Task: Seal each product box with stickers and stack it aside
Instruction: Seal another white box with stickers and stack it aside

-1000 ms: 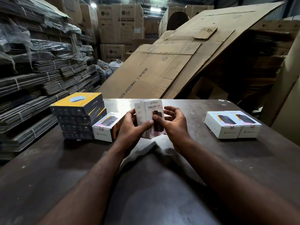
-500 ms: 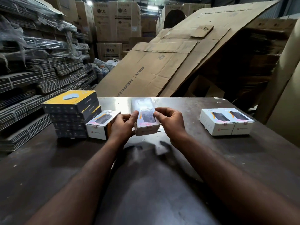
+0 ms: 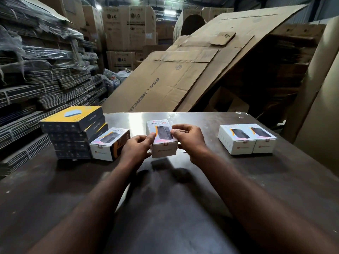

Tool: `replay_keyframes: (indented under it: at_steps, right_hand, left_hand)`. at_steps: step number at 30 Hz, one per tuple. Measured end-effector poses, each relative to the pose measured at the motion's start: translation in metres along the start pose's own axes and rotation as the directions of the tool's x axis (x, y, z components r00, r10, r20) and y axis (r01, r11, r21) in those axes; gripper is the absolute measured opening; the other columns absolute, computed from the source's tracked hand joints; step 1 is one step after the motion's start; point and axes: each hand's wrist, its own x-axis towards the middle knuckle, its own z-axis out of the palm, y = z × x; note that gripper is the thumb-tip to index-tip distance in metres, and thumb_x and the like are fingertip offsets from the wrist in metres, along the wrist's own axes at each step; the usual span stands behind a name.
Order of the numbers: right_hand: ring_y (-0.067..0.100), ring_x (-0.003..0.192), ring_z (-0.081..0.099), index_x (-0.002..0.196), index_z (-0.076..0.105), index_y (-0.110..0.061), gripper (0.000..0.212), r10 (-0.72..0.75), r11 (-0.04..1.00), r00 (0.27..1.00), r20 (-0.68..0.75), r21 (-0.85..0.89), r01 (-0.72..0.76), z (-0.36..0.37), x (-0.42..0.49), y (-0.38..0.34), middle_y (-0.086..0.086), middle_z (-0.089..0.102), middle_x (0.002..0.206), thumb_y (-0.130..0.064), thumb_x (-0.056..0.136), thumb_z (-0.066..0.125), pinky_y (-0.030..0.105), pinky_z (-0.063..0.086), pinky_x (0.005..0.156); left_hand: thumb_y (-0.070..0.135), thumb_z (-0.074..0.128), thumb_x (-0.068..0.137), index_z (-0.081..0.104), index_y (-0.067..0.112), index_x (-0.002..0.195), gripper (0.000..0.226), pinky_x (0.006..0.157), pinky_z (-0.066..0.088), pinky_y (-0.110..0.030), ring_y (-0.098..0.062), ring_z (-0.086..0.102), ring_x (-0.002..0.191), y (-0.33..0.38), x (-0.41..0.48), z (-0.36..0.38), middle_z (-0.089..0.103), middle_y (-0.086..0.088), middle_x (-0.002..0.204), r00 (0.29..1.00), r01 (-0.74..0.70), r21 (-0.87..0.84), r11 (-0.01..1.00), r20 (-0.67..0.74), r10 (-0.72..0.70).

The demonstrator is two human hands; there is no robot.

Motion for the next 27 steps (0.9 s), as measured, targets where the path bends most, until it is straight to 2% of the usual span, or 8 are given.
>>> replay_keyframes:
  at_steps: [3, 8, 13, 16, 20, 22, 25, 27]
  right_hand:
    - [0.022, 0.09, 0.074, 0.089, 0.073, -0.021, 0.01, -0.04, 0.995, 0.999, -0.038, -0.09, 0.036, -0.013, 0.003, -0.005, 0.006, 0.076, 0.096, -0.018, 0.083, 0.079, 0.046, 0.063, 0.081]
    - [0.019, 0.083, 0.074, 0.073, 0.073, -0.022, 0.008, -0.077, 0.983, 0.99, -0.122, -0.176, 0.055, -0.037, 0.004, -0.018, 0.0, 0.077, 0.084, -0.021, 0.08, 0.077, 0.048, 0.061, 0.082]
    - [0.021, 0.085, 0.074, 0.074, 0.074, -0.022, 0.008, -0.091, 0.971, 0.973, -0.212, -0.237, 0.039, -0.081, 0.012, -0.037, 0.001, 0.077, 0.084, -0.021, 0.081, 0.077, 0.043, 0.063, 0.077]
    - [0.016, 0.085, 0.073, 0.07, 0.074, -0.024, 0.009, -0.109, 0.964, 0.958, -0.267, -0.262, 0.036, -0.115, 0.023, -0.049, -0.004, 0.077, 0.081, -0.022, 0.079, 0.078, 0.039, 0.061, 0.082]
    - [0.019, 0.086, 0.072, 0.072, 0.077, -0.021, 0.008, -0.055, 0.967, 0.931, -0.362, -0.252, -0.041, -0.164, 0.04, -0.059, -0.001, 0.076, 0.081, -0.026, 0.074, 0.083, 0.04, 0.062, 0.081]
    - [0.023, 0.087, 0.073, 0.075, 0.076, -0.017, 0.011, -0.009, 0.97, 0.92, -0.392, -0.228, -0.088, -0.185, 0.045, -0.064, 0.004, 0.076, 0.085, -0.024, 0.074, 0.084, 0.037, 0.062, 0.077]
    - [0.021, 0.082, 0.072, 0.086, 0.077, -0.011, 0.014, 0.052, 0.973, 0.9, -0.432, -0.18, -0.142, -0.212, 0.05, -0.069, 0.009, 0.075, 0.09, -0.02, 0.077, 0.084, 0.028, 0.058, 0.063]
    - [0.02, 0.078, 0.071, 0.089, 0.077, -0.009, 0.015, 0.054, 0.972, 0.89, -0.453, -0.179, -0.15, -0.226, 0.051, -0.07, 0.01, 0.075, 0.091, -0.018, 0.078, 0.082, 0.024, 0.053, 0.058]
  left_hand:
    - [0.048, 0.076, 0.083, 0.074, 0.006, 0.098, 0.044, 0.088, 0.06, -0.04, -0.03, 0.073, 0.101, 0.003, -0.004, 0.013, 0.076, -0.014, 0.102, 1.0, -0.013, -0.002, 1.0, 0.027, 0.013]
    - [0.071, 0.07, 0.057, 0.076, 0.016, 0.093, 0.066, 0.097, 0.056, -0.049, -0.026, 0.075, 0.093, 0.011, -0.001, 0.044, 0.079, -0.005, 0.095, 0.999, -0.01, 0.023, 1.0, 0.048, 0.009]
    - [0.064, 0.07, 0.059, 0.074, 0.016, 0.088, 0.056, 0.096, 0.056, -0.052, -0.027, 0.075, 0.09, 0.029, -0.004, 0.094, 0.078, -0.005, 0.091, 0.997, -0.005, 0.008, 1.0, 0.072, 0.004]
    - [0.063, 0.072, 0.058, 0.07, 0.016, 0.091, 0.057, 0.094, 0.058, -0.048, -0.024, 0.075, 0.088, 0.048, -0.005, 0.129, 0.077, -0.005, 0.094, 0.995, -0.013, -0.01, 1.0, 0.094, 0.014]
    - [0.057, 0.074, 0.058, 0.064, 0.013, 0.084, 0.052, 0.093, 0.058, -0.047, -0.029, 0.075, 0.088, 0.07, -0.008, 0.182, 0.075, -0.011, 0.093, 0.987, 0.014, -0.019, 1.0, 0.16, -0.011]
    - [0.057, 0.074, 0.056, 0.064, 0.013, 0.079, 0.051, 0.093, 0.058, -0.048, -0.031, 0.074, 0.09, 0.075, -0.006, 0.205, 0.074, -0.013, 0.091, 0.98, 0.028, -0.004, 1.0, 0.199, -0.026]
    - [0.065, 0.074, 0.041, 0.07, 0.013, 0.082, 0.066, 0.093, 0.058, -0.047, -0.03, 0.074, 0.093, 0.075, 0.008, 0.235, 0.077, -0.012, 0.093, 0.967, 0.056, -0.002, 0.998, 0.249, -0.053]
    - [0.059, 0.074, 0.045, 0.071, 0.014, 0.081, 0.058, 0.093, 0.058, -0.045, -0.029, 0.074, 0.093, 0.073, 0.014, 0.253, 0.077, -0.01, 0.092, 0.96, 0.074, 0.006, 0.997, 0.27, -0.072]
